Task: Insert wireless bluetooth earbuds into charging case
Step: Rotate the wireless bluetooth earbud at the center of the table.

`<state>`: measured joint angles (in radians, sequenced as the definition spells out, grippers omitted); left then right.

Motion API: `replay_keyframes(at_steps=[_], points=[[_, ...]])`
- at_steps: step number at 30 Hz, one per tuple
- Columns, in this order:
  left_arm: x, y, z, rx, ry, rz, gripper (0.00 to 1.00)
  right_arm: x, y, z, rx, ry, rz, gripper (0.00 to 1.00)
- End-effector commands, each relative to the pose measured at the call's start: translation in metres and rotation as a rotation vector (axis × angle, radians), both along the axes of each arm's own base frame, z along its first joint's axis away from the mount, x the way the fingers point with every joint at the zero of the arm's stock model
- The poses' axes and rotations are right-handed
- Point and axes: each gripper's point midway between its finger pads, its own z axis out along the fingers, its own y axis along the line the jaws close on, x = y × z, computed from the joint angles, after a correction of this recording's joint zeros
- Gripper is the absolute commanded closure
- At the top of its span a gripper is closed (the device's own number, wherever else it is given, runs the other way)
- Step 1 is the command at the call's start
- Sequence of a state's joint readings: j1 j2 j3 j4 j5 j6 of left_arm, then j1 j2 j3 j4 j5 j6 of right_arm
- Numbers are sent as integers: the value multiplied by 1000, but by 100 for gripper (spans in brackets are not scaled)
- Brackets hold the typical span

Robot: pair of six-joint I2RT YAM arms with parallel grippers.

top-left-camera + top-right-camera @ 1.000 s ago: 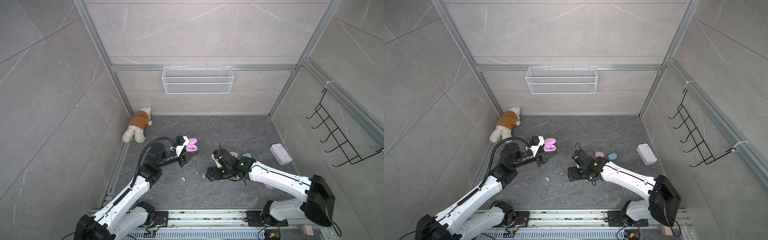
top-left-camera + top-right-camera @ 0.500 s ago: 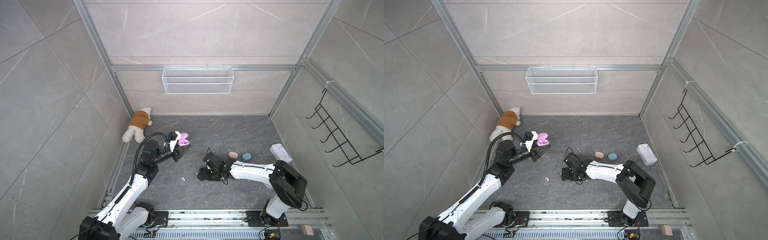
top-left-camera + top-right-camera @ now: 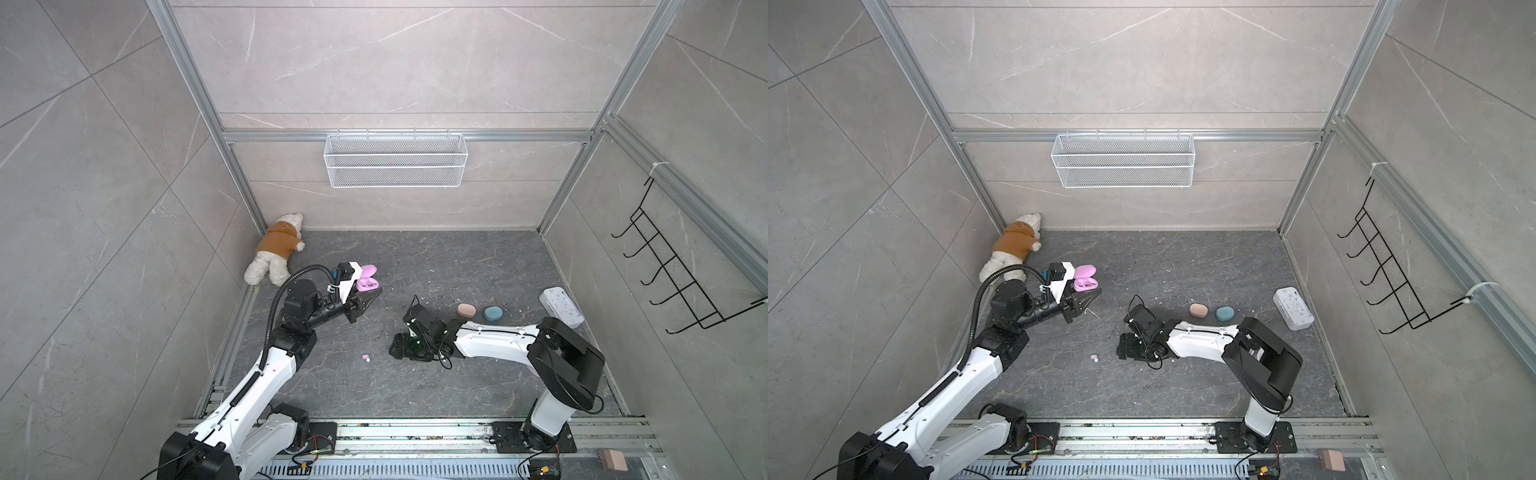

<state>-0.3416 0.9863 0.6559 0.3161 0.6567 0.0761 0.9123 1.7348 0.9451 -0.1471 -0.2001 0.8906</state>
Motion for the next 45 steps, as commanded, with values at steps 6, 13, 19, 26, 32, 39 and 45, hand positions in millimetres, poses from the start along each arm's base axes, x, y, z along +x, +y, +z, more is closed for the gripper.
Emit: replay_keyframes(at_steps=[6, 13, 19, 26, 32, 39, 45], points=[[0, 1, 22, -26, -74, -7, 80, 9, 27, 23, 67, -22, 34, 29], [0, 1, 22, -28, -73, -6, 80, 9, 9, 20, -51, -23, 22, 30], [0, 1, 22, -27, -75, -3, 80, 6, -1, 8, -141, -15, 52, 37], [1, 2, 20, -22, -74, 5, 80, -7, 8, 1, -127, 44, 89, 41], [3, 3, 21, -20, -74, 13, 80, -6, 21, -7, -112, 51, 84, 38], [5, 5, 22, -20, -76, 28, 80, 6, 48, 0, -13, 35, 77, 38], [8, 8, 23, -20, -78, 40, 80, 21, 67, 23, 54, -34, 87, 37]])
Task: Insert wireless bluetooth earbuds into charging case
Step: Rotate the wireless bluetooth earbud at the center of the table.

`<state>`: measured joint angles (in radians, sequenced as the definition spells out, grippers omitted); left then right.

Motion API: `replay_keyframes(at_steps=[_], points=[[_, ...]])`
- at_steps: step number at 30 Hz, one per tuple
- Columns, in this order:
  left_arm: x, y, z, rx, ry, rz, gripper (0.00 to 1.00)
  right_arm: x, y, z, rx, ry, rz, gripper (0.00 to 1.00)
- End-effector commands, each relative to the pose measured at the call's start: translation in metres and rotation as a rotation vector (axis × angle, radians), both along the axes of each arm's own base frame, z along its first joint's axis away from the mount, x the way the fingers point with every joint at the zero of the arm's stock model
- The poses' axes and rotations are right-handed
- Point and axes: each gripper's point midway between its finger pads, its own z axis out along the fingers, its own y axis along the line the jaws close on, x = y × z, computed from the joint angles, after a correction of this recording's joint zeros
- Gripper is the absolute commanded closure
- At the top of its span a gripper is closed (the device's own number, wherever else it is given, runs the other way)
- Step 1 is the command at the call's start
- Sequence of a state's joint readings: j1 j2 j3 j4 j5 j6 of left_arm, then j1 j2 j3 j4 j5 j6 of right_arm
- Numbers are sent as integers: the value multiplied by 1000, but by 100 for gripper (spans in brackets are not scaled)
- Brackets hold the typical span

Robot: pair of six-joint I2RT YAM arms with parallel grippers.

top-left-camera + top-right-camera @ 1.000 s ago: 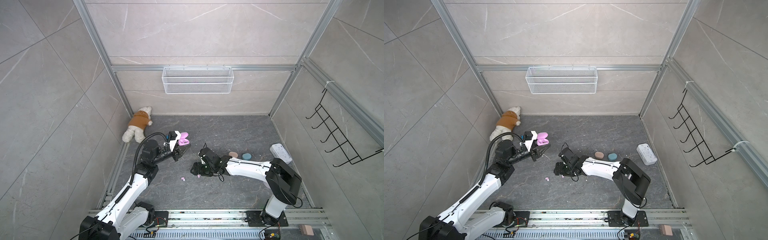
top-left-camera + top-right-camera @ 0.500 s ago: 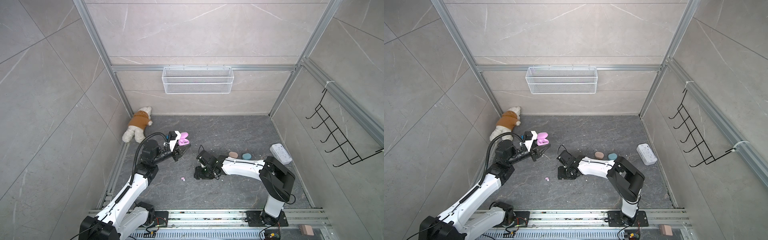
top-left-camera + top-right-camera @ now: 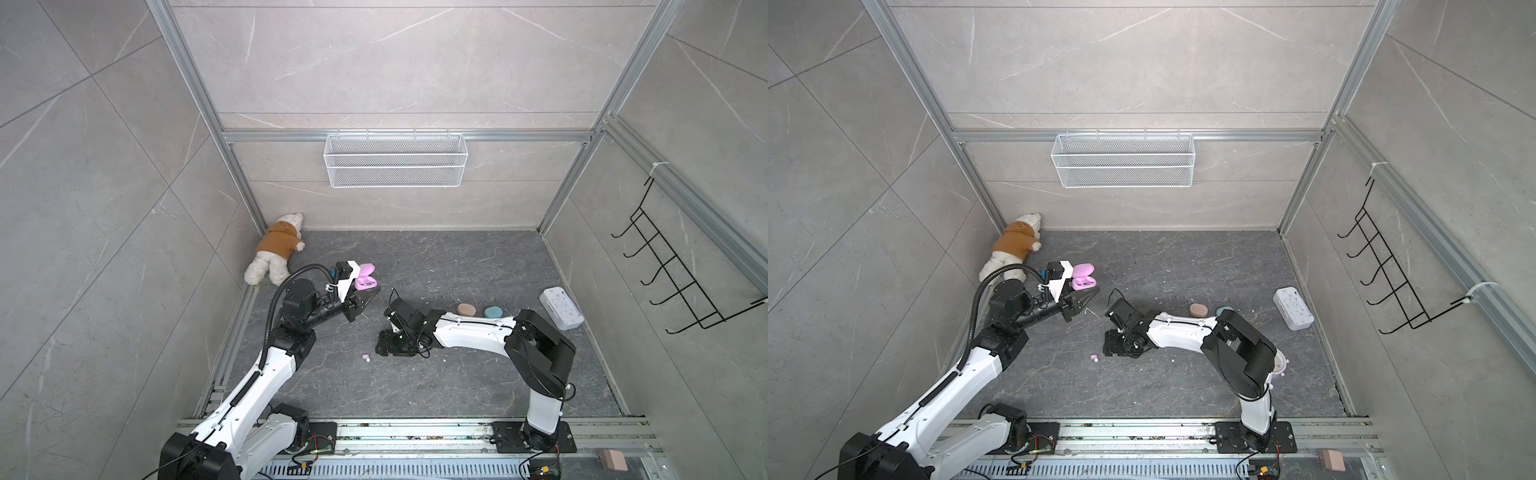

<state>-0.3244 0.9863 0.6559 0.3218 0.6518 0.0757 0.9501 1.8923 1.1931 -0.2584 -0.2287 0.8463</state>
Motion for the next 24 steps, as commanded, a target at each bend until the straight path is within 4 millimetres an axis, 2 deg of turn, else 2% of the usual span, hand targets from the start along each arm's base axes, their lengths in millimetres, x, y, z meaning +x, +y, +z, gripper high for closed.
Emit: replay_keyframes(at_steps=[1, 7, 16, 24], points=[[4, 3, 21, -18, -72, 20, 80, 12, 19, 17, 62, -47, -2, 37], [4, 4, 21, -18, -70, 20, 80, 15, 18, 17, 46, -55, 0, 36], [5, 5, 21, -17, -70, 29, 81, 12, -13, 11, -113, -88, 29, 37], [7, 8, 20, -10, -71, 49, 81, 27, -41, 1, -375, -157, 90, 40]])
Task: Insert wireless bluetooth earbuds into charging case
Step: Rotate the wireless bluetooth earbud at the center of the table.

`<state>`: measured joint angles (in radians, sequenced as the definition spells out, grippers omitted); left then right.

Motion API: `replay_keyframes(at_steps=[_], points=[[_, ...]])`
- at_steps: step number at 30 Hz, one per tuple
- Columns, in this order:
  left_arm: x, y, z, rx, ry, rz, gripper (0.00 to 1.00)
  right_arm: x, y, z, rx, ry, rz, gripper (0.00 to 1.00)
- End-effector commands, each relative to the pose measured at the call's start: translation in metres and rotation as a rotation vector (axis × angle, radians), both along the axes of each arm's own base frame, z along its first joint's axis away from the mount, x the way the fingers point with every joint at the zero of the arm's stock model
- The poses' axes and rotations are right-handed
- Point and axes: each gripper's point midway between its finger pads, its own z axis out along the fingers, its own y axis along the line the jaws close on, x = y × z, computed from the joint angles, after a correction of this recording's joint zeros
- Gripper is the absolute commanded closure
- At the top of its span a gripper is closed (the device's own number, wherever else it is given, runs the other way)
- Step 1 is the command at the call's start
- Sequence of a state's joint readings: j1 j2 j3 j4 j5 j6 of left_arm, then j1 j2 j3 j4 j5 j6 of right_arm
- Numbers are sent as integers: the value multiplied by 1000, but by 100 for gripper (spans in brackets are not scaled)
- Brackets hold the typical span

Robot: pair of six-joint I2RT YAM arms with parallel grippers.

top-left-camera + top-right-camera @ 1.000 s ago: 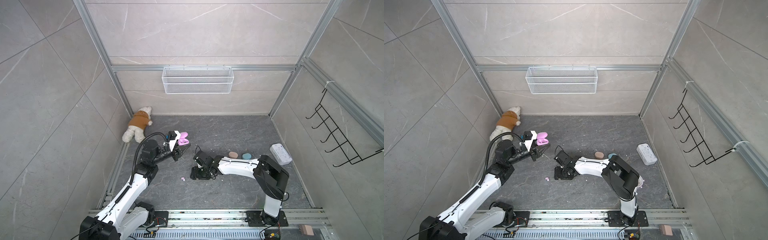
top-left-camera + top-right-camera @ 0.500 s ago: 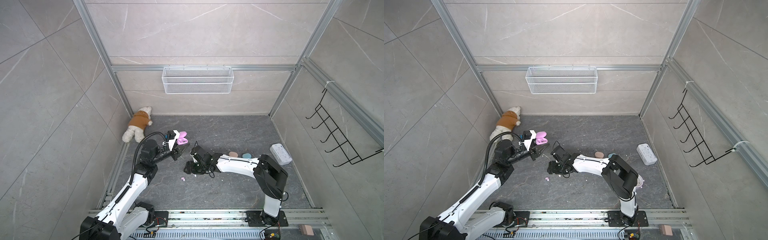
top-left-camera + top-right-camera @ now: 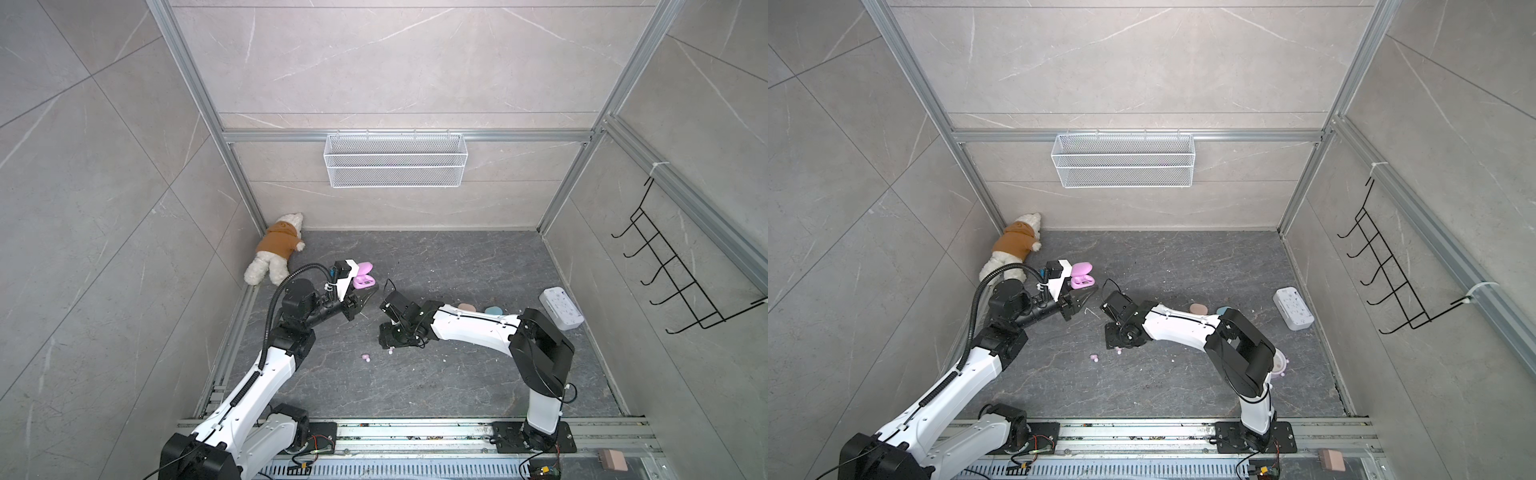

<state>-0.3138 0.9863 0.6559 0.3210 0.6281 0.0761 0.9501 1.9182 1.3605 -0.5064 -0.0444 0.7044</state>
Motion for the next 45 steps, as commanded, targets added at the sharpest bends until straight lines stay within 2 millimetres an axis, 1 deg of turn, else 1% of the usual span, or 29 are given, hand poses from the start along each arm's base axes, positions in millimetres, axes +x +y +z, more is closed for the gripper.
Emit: replay_keyframes(at_steps=[1, 4, 9, 14, 16, 21, 24, 26, 30, 34, 37, 38, 41, 43, 45], points=[[3, 3, 20, -12, -69, 17, 81, 3, -23, -15, -189, -28, 47, 40], [7, 7, 18, -5, -67, 43, 81, 1, -25, -20, -213, -24, 57, 39], [25, 23, 8, -1, -44, 110, 81, -3, -22, -26, -228, -45, 54, 39], [36, 38, 11, -17, -43, 162, 81, -4, -11, -25, -240, -71, 69, 34], [38, 41, 11, -18, -41, 173, 81, -6, -13, -29, -270, -65, 78, 33], [42, 48, 10, -24, -38, 196, 81, -8, -24, -41, -332, -57, 73, 32], [43, 48, 11, -35, -37, 193, 81, -4, -31, -42, -378, -76, 60, 33], [43, 47, 10, -38, -32, 187, 81, 0, -40, -39, -410, -97, 40, 34], [41, 46, 11, -42, -33, 178, 81, 6, -60, -22, -416, -133, -10, 35], [40, 45, 11, -46, -29, 168, 81, 4, -91, -8, -424, -145, -62, 36], [39, 44, 11, -47, -28, 164, 81, 0, -110, -6, -428, -129, -83, 36], [39, 44, 11, -47, -28, 163, 81, -1, -113, -5, -432, -128, -86, 36], [39, 44, 11, -48, -27, 159, 81, -3, -118, -1, -421, -128, -96, 36], [38, 43, 10, -49, -25, 156, 81, -3, -119, 2, -411, -127, -104, 36], [38, 43, 10, -50, -22, 152, 81, -3, -114, 4, -378, -122, -110, 36]])
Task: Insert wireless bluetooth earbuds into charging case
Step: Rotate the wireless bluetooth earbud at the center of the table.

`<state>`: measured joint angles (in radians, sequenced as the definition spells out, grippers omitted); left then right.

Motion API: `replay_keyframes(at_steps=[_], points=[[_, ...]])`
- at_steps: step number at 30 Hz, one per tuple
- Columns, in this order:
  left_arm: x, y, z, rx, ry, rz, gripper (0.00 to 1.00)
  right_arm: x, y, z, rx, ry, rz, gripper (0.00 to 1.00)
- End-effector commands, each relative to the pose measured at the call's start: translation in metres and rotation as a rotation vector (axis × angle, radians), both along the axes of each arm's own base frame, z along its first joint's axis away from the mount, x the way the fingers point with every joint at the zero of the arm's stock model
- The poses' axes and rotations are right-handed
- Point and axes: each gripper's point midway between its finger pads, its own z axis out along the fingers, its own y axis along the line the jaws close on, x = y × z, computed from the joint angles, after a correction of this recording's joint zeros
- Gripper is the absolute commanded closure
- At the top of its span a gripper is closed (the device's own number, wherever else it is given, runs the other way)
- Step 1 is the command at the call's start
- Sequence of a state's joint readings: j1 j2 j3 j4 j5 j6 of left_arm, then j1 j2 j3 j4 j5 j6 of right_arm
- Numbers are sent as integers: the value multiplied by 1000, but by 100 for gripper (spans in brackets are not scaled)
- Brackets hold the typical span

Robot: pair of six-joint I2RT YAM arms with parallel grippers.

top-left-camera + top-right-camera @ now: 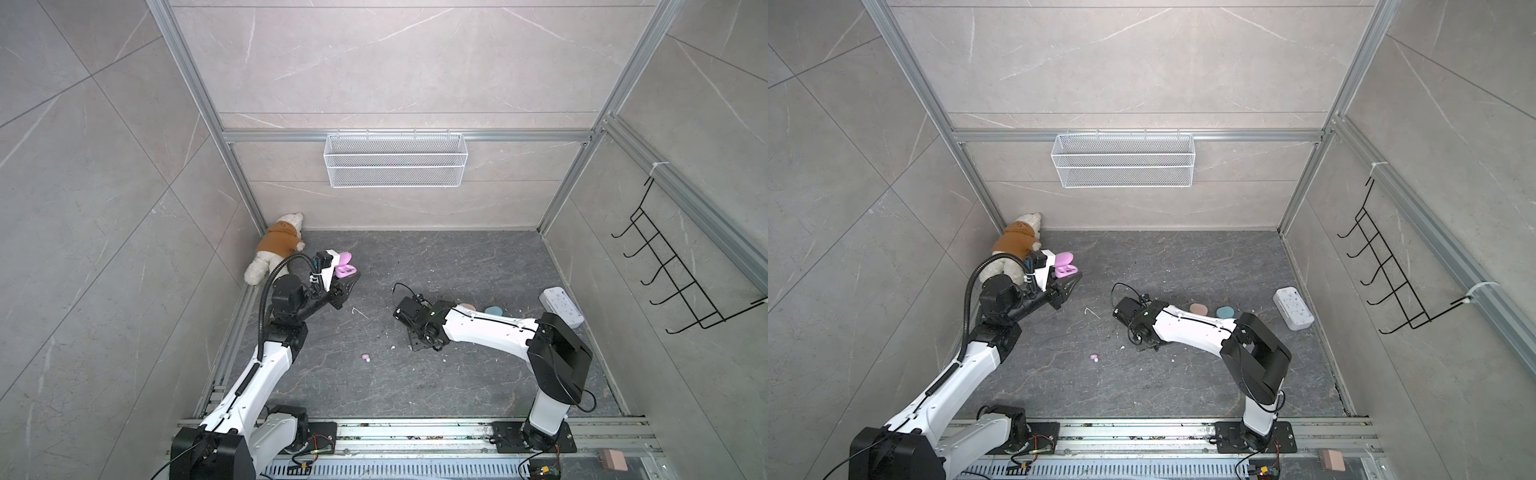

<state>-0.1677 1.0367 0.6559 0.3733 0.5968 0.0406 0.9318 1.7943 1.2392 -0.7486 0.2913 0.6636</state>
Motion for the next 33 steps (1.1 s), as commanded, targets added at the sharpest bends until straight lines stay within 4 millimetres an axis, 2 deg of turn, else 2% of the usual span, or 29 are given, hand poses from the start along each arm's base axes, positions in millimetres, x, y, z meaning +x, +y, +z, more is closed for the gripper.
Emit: replay_keyframes(at_steps=[1, 6, 17, 22, 27, 30, 33], points=[[-2, -3, 15, -27, -48, -30, 81, -3, -1, 7, 42, 0, -28, 36], [-2, -4, 15, -27, -47, -33, 81, -3, 27, 12, 160, 29, 9, 36], [-3, -3, 14, -26, -45, -29, 81, 16, 47, -12, 101, 56, 49, 34], [-3, -3, 13, -25, -43, -28, 81, 13, 39, -30, 32, 76, 66, 32], [-3, -4, 13, -27, -40, -31, 81, 12, 29, -35, -20, 79, 79, 32], [-3, -3, 13, -27, -40, -29, 81, 8, 15, -31, -40, 76, 60, 34], [-3, -4, 13, -28, -38, -33, 81, -1, -14, -23, -41, 54, -2, 35]])
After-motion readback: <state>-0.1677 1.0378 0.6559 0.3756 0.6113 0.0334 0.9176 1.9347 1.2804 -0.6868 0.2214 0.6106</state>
